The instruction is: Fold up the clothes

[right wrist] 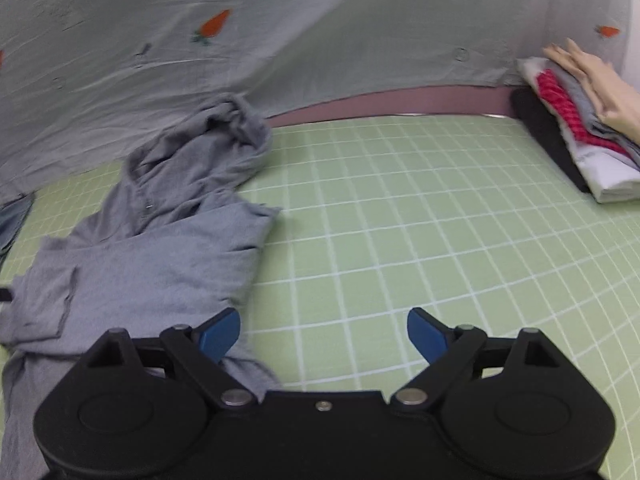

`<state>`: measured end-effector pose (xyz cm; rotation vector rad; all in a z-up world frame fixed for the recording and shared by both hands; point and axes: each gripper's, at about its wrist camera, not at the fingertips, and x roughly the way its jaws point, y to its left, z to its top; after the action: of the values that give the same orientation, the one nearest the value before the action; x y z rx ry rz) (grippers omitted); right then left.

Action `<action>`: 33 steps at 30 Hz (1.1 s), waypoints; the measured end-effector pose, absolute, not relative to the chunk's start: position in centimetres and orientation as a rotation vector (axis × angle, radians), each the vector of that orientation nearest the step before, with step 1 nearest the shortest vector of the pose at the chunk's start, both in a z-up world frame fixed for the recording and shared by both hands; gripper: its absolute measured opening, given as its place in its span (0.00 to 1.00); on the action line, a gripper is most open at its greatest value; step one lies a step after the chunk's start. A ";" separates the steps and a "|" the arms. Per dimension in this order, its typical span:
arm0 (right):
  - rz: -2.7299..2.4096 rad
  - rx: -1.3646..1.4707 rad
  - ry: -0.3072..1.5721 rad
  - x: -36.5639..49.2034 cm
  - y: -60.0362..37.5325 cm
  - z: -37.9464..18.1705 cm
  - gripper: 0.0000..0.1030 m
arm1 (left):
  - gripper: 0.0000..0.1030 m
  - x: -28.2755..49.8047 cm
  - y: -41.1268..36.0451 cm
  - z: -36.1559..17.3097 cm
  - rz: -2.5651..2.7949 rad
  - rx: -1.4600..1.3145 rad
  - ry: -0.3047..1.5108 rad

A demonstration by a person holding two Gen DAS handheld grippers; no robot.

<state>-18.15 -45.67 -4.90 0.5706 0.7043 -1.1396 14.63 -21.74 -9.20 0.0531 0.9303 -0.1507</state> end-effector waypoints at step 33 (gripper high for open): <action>-1.305 0.694 0.720 -21.7 -47.3 -7.6 0.93 | 0.13 11.5 -31.1 -11.2 -0.481 0.251 0.950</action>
<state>-21.69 -47.25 -7.63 0.6940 0.7198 -1.3045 11.46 -31.15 -11.24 0.2509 0.9497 -0.4812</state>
